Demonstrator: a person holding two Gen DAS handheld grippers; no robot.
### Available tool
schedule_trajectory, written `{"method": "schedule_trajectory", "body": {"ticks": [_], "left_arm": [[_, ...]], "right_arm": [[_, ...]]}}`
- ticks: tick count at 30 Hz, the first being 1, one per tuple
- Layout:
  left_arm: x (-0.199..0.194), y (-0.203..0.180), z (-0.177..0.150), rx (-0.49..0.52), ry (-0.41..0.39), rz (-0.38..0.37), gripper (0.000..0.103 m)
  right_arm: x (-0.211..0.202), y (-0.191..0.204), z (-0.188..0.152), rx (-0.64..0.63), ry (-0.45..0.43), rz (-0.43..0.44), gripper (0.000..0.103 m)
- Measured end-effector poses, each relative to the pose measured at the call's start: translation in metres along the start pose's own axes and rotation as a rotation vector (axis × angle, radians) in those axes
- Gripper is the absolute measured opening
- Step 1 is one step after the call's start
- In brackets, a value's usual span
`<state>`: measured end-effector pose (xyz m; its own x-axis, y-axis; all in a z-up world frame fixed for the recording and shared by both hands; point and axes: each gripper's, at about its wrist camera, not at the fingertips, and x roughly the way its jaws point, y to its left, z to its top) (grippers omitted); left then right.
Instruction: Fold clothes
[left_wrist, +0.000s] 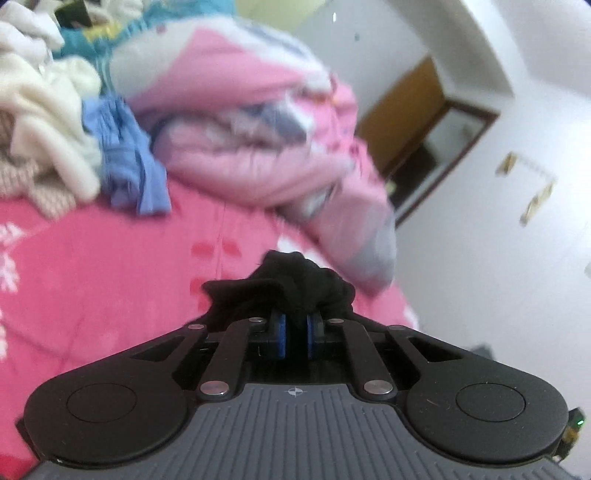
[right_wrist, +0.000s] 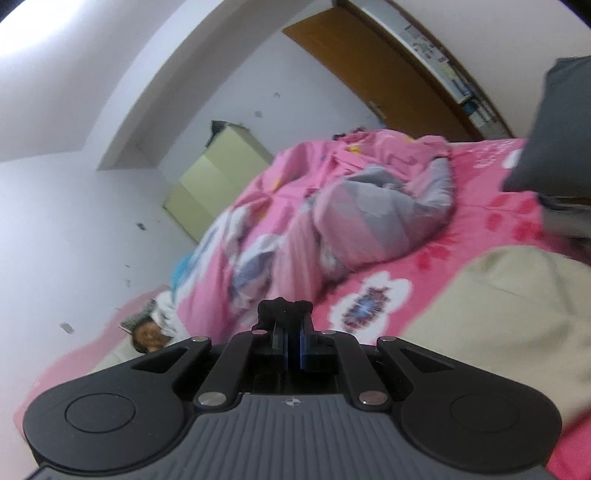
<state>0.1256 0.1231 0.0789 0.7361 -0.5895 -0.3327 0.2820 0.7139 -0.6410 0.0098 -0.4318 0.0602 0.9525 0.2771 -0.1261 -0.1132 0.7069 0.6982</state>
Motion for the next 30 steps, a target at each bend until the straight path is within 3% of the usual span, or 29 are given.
{"method": "schedule_trajectory", "body": {"ticks": [5, 9, 13, 16, 19, 23, 27, 30], "left_arm": [[-0.008, 0.001, 0.026, -0.004, -0.047, -0.009, 0.008], [-0.017, -0.028, 0.061, 0.057, -0.125, -0.059, 0.008], [-0.040, -0.069, 0.077, 0.160, -0.229, -0.128, 0.008], [-0.052, -0.076, 0.063, 0.204, -0.239, -0.157, 0.008], [-0.056, -0.059, 0.031, 0.204, -0.176, -0.117, 0.008], [-0.059, -0.013, -0.029, 0.149, -0.018, 0.000, 0.009], [-0.057, 0.046, -0.086, 0.018, 0.189, 0.159, 0.012], [-0.067, 0.072, -0.106, -0.062, 0.228, 0.200, 0.018]], "right_arm": [[0.043, 0.025, 0.036, -0.074, -0.035, 0.061, 0.006], [0.060, 0.065, 0.091, -0.139, -0.123, 0.140, 0.006], [0.044, 0.109, 0.120, -0.241, -0.245, 0.226, 0.006], [0.023, 0.112, 0.113, -0.279, -0.271, 0.257, 0.006], [0.013, 0.088, 0.084, -0.271, -0.178, 0.215, 0.006], [0.005, 0.036, 0.017, -0.246, 0.080, 0.141, 0.006], [-0.001, -0.009, -0.064, -0.211, 0.325, -0.010, 0.006], [-0.007, -0.026, -0.110, -0.209, 0.438, -0.117, 0.006]]}}
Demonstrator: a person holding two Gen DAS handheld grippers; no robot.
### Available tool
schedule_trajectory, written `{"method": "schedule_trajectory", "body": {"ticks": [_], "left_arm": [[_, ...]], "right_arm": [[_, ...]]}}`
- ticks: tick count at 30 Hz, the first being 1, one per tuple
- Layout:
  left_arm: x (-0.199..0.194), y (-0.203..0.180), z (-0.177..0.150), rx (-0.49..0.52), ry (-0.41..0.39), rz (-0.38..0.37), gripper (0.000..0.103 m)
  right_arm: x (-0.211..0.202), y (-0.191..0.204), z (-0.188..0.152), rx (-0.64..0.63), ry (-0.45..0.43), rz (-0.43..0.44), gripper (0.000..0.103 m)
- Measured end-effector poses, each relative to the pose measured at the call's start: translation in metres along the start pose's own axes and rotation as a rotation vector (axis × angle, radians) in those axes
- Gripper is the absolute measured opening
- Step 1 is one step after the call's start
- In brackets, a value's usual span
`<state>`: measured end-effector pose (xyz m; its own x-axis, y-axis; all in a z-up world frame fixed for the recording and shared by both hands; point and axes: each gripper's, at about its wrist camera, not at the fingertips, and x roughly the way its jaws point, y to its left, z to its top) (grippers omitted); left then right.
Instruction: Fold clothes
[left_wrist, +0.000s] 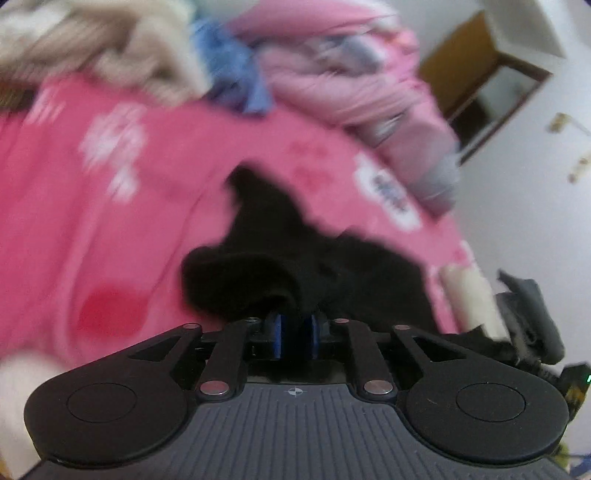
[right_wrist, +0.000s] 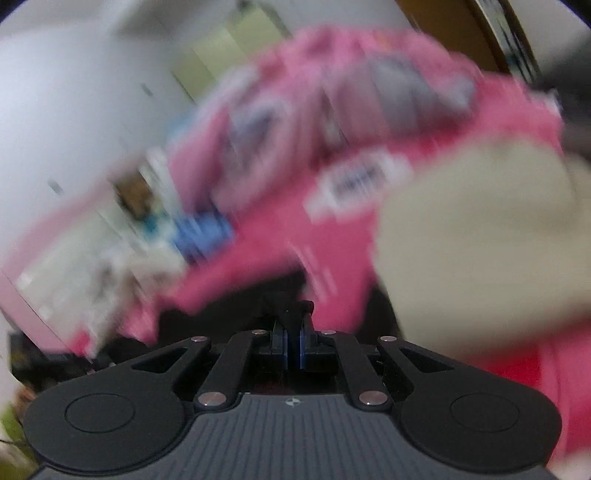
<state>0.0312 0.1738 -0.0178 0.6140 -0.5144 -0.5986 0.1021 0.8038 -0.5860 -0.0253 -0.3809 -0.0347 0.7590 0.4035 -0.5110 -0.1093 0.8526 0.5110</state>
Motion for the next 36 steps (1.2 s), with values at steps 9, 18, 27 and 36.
{"method": "schedule_trajectory", "body": {"ticks": [9, 18, 27, 36], "left_arm": [[-0.042, 0.022, 0.001, -0.040, -0.109, 0.071, 0.030], [-0.044, -0.014, 0.017, 0.140, -0.177, 0.057, 0.053], [0.038, -0.069, -0.001, 0.422, 0.010, 0.160, 0.026], [-0.051, 0.024, -0.017, -0.065, -0.218, 0.131, 0.010]], "right_arm": [[-0.007, 0.002, -0.017, -0.056, 0.093, -0.132, 0.026], [-0.050, 0.005, 0.001, -0.033, -0.071, -0.180, 0.047], [0.016, 0.053, 0.008, -0.066, -0.052, 0.041, 0.047], [0.084, 0.063, -0.012, -0.087, 0.117, 0.094, 0.045]]}}
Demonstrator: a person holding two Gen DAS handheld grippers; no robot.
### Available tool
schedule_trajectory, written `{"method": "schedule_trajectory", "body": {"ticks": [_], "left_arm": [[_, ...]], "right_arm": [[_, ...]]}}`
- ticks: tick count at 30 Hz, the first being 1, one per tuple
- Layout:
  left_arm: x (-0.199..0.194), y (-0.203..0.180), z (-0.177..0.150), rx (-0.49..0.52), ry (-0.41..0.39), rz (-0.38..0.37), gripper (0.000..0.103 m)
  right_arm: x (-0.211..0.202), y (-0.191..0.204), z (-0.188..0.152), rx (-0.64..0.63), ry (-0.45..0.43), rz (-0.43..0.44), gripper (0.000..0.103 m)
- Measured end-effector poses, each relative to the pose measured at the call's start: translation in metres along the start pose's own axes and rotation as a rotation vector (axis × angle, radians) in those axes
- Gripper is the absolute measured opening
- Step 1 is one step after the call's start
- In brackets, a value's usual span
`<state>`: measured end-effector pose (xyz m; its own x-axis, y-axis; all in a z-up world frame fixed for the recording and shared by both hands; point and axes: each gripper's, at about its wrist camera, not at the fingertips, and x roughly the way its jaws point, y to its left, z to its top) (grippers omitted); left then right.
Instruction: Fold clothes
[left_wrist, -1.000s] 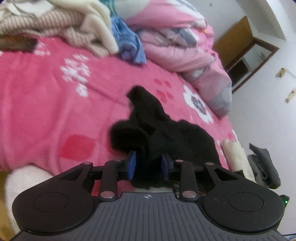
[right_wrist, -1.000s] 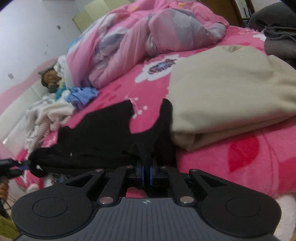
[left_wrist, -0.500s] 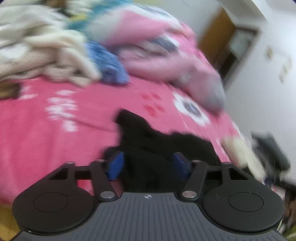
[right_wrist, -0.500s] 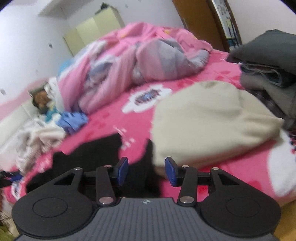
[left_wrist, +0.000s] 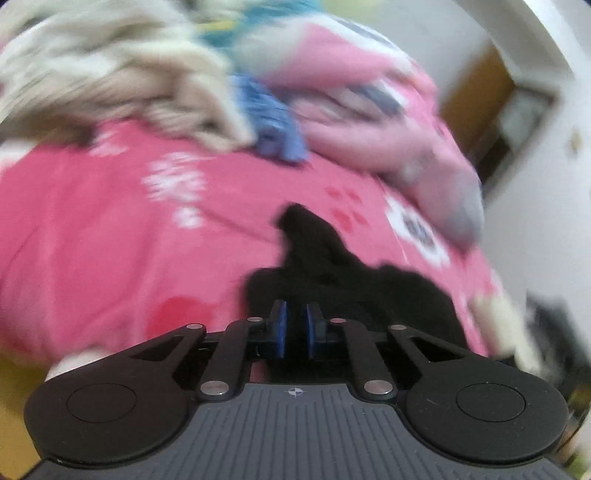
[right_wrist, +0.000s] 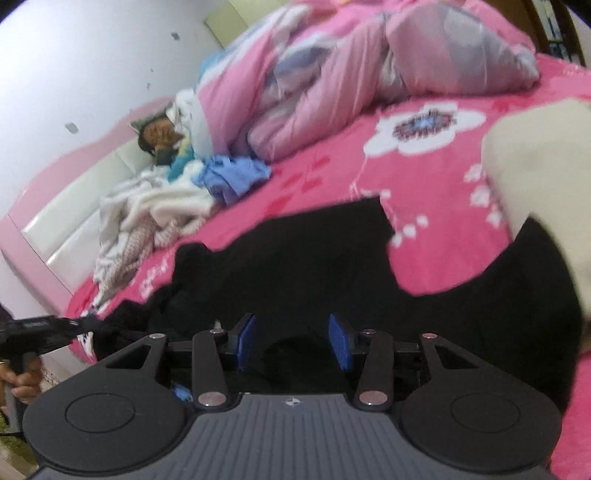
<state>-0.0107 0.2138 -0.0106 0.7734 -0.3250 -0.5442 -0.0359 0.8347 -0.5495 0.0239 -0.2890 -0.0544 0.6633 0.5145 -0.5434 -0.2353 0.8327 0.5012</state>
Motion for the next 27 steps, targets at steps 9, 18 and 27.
{"method": "schedule_trajectory", "body": {"ticks": [9, 18, 27], "left_arm": [[-0.024, 0.002, 0.016, 0.016, -0.051, -0.001, 0.039], [0.094, -0.079, 0.028, 0.279, 0.209, 0.025, 0.023], [0.021, -0.030, 0.011, 0.069, 0.033, 0.116, 0.000]], "right_arm": [[-0.012, -0.008, -0.003, -0.003, -0.010, -0.021, 0.043], [-0.010, 0.010, 0.003, -0.041, -0.046, -0.005, 0.043], [0.000, 0.002, -0.007, -0.054, 0.005, -0.001, 0.041]]}}
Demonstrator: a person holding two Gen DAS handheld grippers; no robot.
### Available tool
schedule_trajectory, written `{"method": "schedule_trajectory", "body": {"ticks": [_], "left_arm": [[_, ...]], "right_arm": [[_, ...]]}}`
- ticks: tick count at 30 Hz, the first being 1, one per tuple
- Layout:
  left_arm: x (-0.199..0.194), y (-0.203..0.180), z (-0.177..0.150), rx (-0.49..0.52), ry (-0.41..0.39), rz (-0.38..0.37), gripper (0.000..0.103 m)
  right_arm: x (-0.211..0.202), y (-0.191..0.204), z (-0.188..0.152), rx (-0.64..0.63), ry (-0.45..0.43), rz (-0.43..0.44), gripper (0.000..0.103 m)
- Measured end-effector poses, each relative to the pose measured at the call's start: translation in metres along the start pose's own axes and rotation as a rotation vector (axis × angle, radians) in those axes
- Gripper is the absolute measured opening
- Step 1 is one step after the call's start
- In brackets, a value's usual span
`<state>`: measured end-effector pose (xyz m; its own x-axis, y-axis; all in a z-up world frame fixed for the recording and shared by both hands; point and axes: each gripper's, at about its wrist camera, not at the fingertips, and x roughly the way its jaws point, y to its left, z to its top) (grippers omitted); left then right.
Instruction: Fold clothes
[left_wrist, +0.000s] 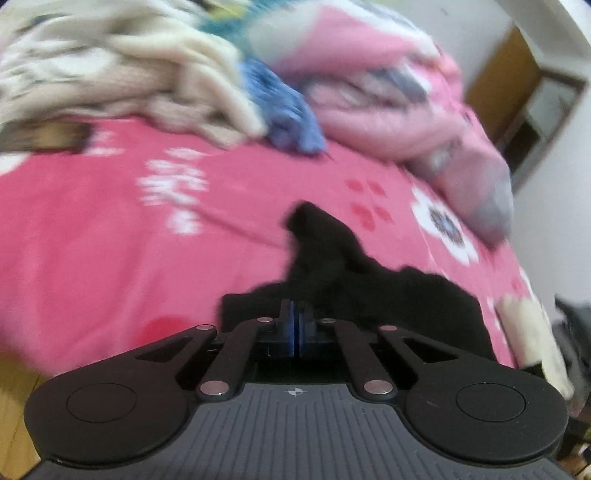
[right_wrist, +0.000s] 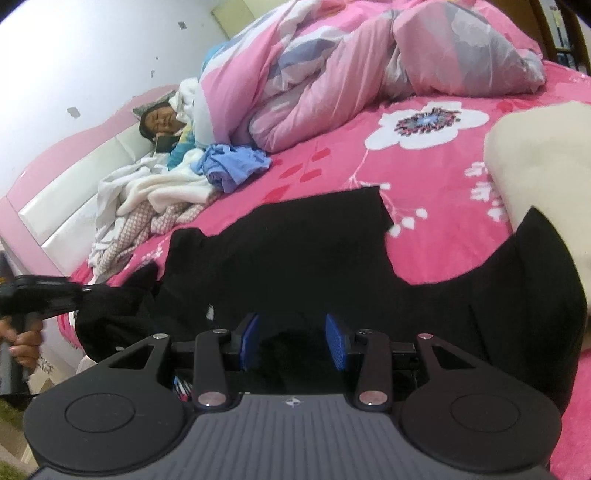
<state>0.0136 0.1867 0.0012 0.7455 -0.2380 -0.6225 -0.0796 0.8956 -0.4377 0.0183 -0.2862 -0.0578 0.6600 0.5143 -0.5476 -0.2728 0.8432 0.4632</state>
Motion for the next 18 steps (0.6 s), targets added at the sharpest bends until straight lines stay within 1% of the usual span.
{"method": "schedule_trajectory", "body": {"ticks": [2, 5, 6, 7, 8, 10, 11, 12, 15, 16, 17, 18], "left_arm": [[-0.012, 0.019, -0.009, -0.058, 0.007, 0.062, 0.000], [-0.022, 0.047, -0.029, -0.137, 0.051, 0.153, 0.001], [-0.024, 0.053, -0.034, -0.147, 0.059, 0.170, 0.001], [-0.028, 0.056, -0.036, -0.151, 0.050, 0.189, 0.003], [-0.034, 0.058, -0.036, -0.152, 0.024, 0.210, 0.003], [-0.049, 0.059, -0.030, -0.145, -0.051, 0.236, 0.004], [-0.057, 0.058, -0.024, -0.134, -0.100, 0.243, 0.008], [-0.065, 0.056, -0.018, -0.118, -0.145, 0.242, 0.010], [-0.071, 0.042, -0.002, -0.031, -0.229, 0.179, 0.017], [-0.069, 0.036, 0.003, 0.006, -0.236, 0.138, 0.021], [-0.062, 0.026, 0.007, 0.043, -0.216, 0.080, 0.024], [-0.054, 0.016, 0.010, 0.078, -0.187, 0.018, 0.024]], "right_arm": [[0.003, -0.005, -0.002, 0.004, 0.021, 0.006, 0.041], [0.004, -0.008, -0.005, 0.000, 0.033, 0.021, 0.041], [0.003, -0.008, -0.005, -0.002, 0.035, 0.023, 0.041], [0.003, -0.009, -0.005, -0.003, 0.037, 0.026, 0.041], [0.003, -0.009, -0.004, -0.006, 0.039, 0.026, 0.041], [0.002, -0.008, -0.003, -0.018, 0.045, 0.028, 0.041], [0.002, -0.007, -0.002, -0.025, 0.046, 0.029, 0.041], [0.002, -0.006, -0.001, -0.033, 0.046, 0.032, 0.041], [0.000, -0.002, 0.005, -0.056, 0.034, 0.044, 0.041], [-0.001, -0.001, 0.007, -0.064, 0.030, 0.048, 0.042], [0.000, 0.001, 0.009, -0.069, 0.030, 0.048, 0.042], [0.002, 0.002, 0.011, -0.072, 0.031, 0.048, 0.043]]}}
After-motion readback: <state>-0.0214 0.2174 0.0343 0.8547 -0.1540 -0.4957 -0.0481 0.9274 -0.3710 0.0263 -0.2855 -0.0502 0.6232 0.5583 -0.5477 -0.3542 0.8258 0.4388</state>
